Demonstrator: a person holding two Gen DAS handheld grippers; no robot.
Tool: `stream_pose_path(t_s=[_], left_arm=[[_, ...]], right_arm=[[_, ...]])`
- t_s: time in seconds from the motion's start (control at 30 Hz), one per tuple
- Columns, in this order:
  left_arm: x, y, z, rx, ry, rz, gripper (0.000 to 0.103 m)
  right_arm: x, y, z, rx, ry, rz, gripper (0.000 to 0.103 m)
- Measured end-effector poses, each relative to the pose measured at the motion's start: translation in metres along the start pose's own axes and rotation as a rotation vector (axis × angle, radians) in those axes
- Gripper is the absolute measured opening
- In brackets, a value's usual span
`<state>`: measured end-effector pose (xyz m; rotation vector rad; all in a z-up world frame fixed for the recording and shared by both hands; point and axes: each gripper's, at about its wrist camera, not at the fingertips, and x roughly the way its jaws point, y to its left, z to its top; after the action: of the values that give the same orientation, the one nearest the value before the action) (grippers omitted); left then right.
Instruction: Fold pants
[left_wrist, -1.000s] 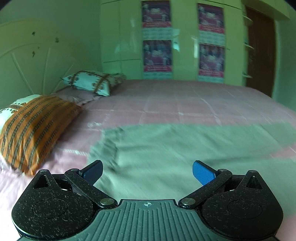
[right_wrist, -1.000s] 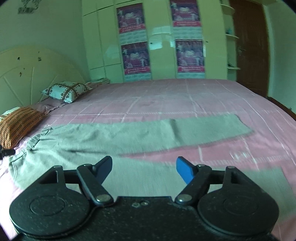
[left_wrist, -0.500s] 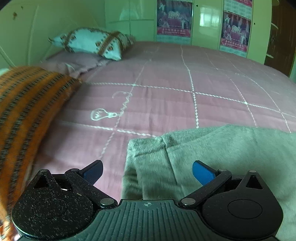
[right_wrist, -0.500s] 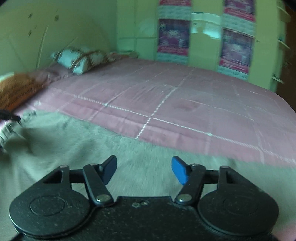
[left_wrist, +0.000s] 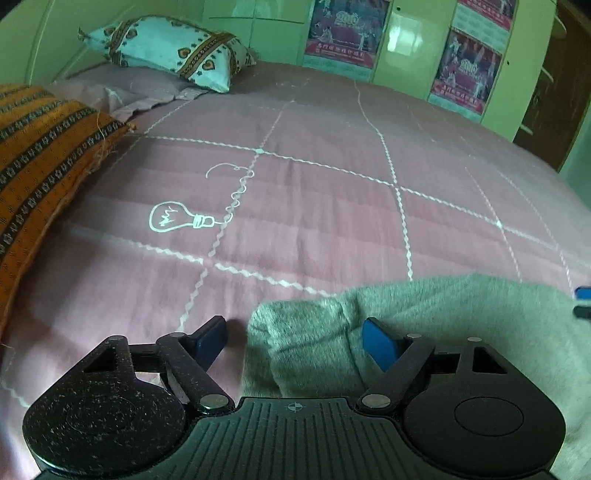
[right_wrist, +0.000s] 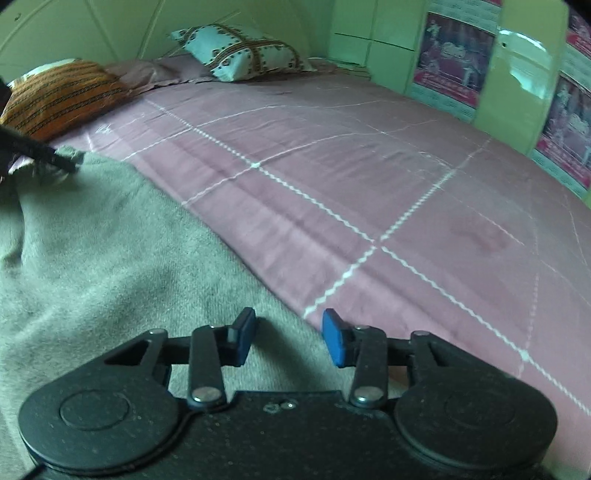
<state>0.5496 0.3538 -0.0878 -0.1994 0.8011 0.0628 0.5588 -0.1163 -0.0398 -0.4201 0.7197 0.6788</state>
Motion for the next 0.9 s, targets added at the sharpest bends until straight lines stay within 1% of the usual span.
stream_pose_path(t_s=[0.03, 0.07, 0.1, 0.13, 0.17, 0.2, 0.23, 0.3, 0.4, 0.47, 0.57, 0.63, 0.73, 0.8, 0.83, 0.9], left_arm=[[0.003, 0.000, 0.000, -0.003, -0.002, -0.003, 0.072], [0.007, -0.002, -0.001, 0.012, 0.000, -0.008, 0.068], [0.009, -0.004, 0.000, 0.026, -0.008, -0.017, 0.053], [0.011, -0.006, 0.001, 0.033, -0.008, -0.017, 0.051], [0.014, -0.007, 0.002, 0.042, -0.007, -0.019, 0.048], [0.014, -0.007, 0.002, 0.045, -0.008, -0.030, 0.041], [0.012, -0.007, 0.003, 0.041, -0.011, -0.044, 0.035], [0.003, -0.008, 0.002, 0.050, -0.038, -0.070, 0.031], [-0.019, -0.006, 0.003, 0.057, -0.096, -0.106, 0.029], [-0.041, -0.005, 0.002, 0.068, -0.172, -0.138, 0.029], [-0.081, -0.003, -0.007, 0.125, -0.304, -0.211, 0.030], [-0.104, 0.001, -0.015, 0.143, -0.354, -0.261, 0.030], [-0.139, 0.005, -0.030, 0.182, -0.412, -0.308, 0.034], [-0.160, 0.008, -0.044, 0.196, -0.432, -0.335, 0.037], [-0.170, 0.009, -0.053, 0.210, -0.435, -0.331, 0.040], [-0.187, 0.015, -0.081, 0.193, -0.413, -0.341, 0.041]], right_arm=[[0.001, -0.001, 0.000, 0.003, 0.003, 0.006, 0.031], [0.003, -0.001, 0.000, 0.006, 0.008, 0.012, 0.031], [0.004, 0.000, 0.000, -0.008, 0.012, 0.009, 0.027], [0.005, 0.005, 0.000, -0.045, 0.014, 0.009, 0.016], [0.006, 0.010, 0.001, -0.068, 0.025, 0.012, 0.012], [0.007, 0.014, 0.002, -0.081, 0.031, 0.004, 0.006], [0.006, 0.019, 0.004, -0.101, 0.039, -0.011, 0.001], [0.003, 0.018, 0.009, -0.069, 0.047, -0.023, 0.000], [-0.021, 0.018, 0.015, -0.049, -0.003, -0.031, 0.000], [-0.045, 0.025, 0.015, -0.073, -0.039, -0.039, 0.000], [-0.088, 0.042, 0.013, -0.130, -0.095, -0.061, 0.000], [-0.119, 0.058, 0.008, -0.178, -0.129, -0.079, 0.000], [-0.161, 0.087, -0.009, -0.245, -0.171, -0.108, 0.000], [-0.182, 0.111, -0.025, -0.291, -0.187, -0.129, 0.000], [-0.192, 0.125, -0.034, -0.318, -0.190, -0.138, 0.000], [-0.204, 0.155, -0.061, -0.379, -0.185, -0.156, 0.000]])
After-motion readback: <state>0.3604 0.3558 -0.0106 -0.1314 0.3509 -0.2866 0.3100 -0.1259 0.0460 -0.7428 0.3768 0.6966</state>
